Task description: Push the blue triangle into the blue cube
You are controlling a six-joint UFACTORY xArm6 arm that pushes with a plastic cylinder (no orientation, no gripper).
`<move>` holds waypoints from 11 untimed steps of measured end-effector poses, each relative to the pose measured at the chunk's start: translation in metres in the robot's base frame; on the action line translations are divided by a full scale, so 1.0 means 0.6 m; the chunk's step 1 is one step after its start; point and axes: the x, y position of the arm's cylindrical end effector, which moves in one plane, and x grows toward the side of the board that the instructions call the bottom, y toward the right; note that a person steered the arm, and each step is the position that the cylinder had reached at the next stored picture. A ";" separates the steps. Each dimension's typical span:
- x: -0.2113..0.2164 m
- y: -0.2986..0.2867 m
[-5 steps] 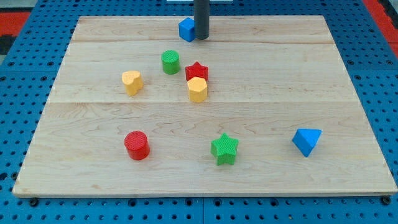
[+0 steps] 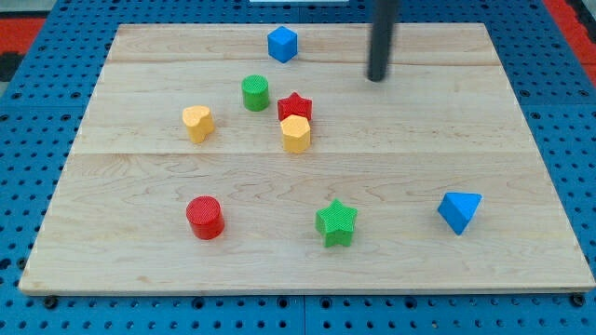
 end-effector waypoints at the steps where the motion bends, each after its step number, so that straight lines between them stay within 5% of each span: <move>1: 0.064 0.081; 2: 0.139 0.147; 3: 0.304 0.212; 4: 0.420 0.141; 5: 0.394 -0.032; 6: 0.352 -0.017; 7: 0.412 0.092; 8: 0.355 0.103; 9: 0.324 -0.014; 11: 0.368 -0.064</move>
